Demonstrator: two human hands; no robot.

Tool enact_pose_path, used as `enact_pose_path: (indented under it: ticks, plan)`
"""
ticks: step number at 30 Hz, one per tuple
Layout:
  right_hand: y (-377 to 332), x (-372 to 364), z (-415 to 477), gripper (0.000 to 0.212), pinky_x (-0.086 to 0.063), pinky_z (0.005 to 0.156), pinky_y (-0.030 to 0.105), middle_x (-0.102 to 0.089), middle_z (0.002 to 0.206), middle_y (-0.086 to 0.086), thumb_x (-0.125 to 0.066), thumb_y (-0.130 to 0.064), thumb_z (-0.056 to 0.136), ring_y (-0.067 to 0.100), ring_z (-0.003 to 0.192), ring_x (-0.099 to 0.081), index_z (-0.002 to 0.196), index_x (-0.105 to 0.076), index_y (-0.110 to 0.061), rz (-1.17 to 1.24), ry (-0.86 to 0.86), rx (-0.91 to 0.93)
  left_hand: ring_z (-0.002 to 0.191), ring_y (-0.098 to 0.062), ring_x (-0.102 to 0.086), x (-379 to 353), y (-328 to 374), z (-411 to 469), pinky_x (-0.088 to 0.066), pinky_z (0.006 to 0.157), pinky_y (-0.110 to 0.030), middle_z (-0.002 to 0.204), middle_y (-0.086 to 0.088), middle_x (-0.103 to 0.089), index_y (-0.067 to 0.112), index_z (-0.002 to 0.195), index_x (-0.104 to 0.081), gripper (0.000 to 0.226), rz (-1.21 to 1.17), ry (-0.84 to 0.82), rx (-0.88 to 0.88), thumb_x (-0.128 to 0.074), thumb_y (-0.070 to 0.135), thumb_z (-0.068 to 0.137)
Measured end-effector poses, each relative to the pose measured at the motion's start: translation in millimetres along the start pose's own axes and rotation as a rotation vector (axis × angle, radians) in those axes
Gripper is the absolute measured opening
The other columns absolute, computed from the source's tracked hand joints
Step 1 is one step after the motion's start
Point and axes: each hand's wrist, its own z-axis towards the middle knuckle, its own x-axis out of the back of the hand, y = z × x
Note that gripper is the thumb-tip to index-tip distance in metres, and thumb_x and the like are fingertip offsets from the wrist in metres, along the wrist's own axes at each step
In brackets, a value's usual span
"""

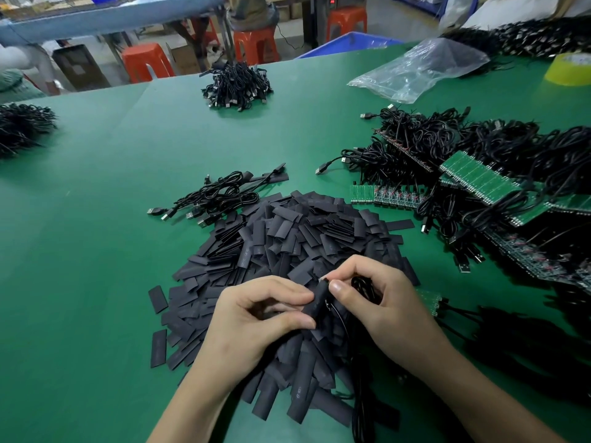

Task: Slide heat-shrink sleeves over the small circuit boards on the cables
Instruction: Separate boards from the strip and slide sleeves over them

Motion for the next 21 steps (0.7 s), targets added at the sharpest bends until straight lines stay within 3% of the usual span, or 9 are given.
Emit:
enact_pose_path:
  ticks: [6, 10, 12, 16, 19, 21]
  plan:
    - [-2, 2, 0, 0.009, -0.049, 0.07, 0.032, -0.067, 0.079, -0.006, -0.065, -0.029, 0.097, 0.015, 0.073, -0.063, 0.089, -0.068, -0.03, -0.018, -0.043, 0.009, 0.076, -0.011, -0.072, 0, 0, -1, -0.056, 0.072, -0.019, 0.091, -0.003, -0.077, 0.026, 0.078, -0.082, 0.024, -0.016, -0.011, 0.027, -0.089, 0.016, 0.058]
    - [-1, 1, 0, 0.008, -0.047, 0.061, 0.022, -0.066, 0.075, -0.006, -0.064, -0.032, 0.094, 0.01, 0.065, -0.059, 0.093, -0.07, -0.027, 0.015, -0.032, -0.007, 0.073, -0.01, -0.072, -2, 4, -1, -0.056, 0.072, -0.018, 0.086, -0.006, -0.078, 0.026, 0.088, -0.082, 0.029, -0.025, 0.062, 0.056, -0.088, 0.02, 0.06]
    - [-1, -1, 0, 0.005, -0.045, 0.059, 0.02, -0.064, 0.07, -0.006, -0.065, -0.026, 0.096, 0.006, 0.06, -0.056, 0.092, -0.069, -0.026, 0.122, -0.048, -0.055, 0.074, -0.01, -0.073, -3, 6, 0, -0.057, 0.072, -0.017, 0.088, -0.008, -0.079, 0.026, 0.097, -0.081, 0.035, -0.069, 0.163, 0.074, -0.088, 0.016, 0.065]
    - [-2, -2, 3, 0.008, -0.049, 0.053, 0.028, -0.065, 0.067, 0.007, -0.065, -0.015, 0.096, 0.017, 0.054, -0.058, 0.089, -0.063, -0.016, 0.41, -0.037, -0.158, 0.087, -0.024, -0.077, -11, 9, 0, -0.058, 0.079, -0.022, 0.099, -0.015, -0.077, 0.016, 0.115, -0.074, 0.035, -0.178, 0.244, 0.089, -0.079, 0.02, 0.08]
    - [-4, -1, 5, 0.009, -0.05, 0.05, 0.025, -0.065, 0.07, 0.011, -0.066, -0.011, 0.094, 0.017, 0.054, -0.059, 0.095, -0.057, -0.009, 0.676, -0.027, -0.261, 0.088, -0.021, -0.075, -24, 12, 0, -0.057, 0.08, -0.021, 0.101, -0.009, -0.078, 0.016, 0.121, -0.07, 0.038, -0.06, 0.243, 0.12, -0.077, 0.02, 0.084]
    - [-6, 0, 6, 0.019, -0.051, 0.051, 0.023, -0.065, 0.071, 0.009, -0.067, -0.018, 0.087, 0.015, 0.056, -0.06, 0.1, -0.056, -0.009, 0.84, -0.037, -0.322, 0.087, -0.013, -0.073, -31, 16, -1, -0.054, 0.08, -0.017, 0.097, 0.003, -0.078, 0.029, 0.11, -0.075, 0.023, 0.178, 0.213, 0.099, -0.075, 0.033, 0.088]
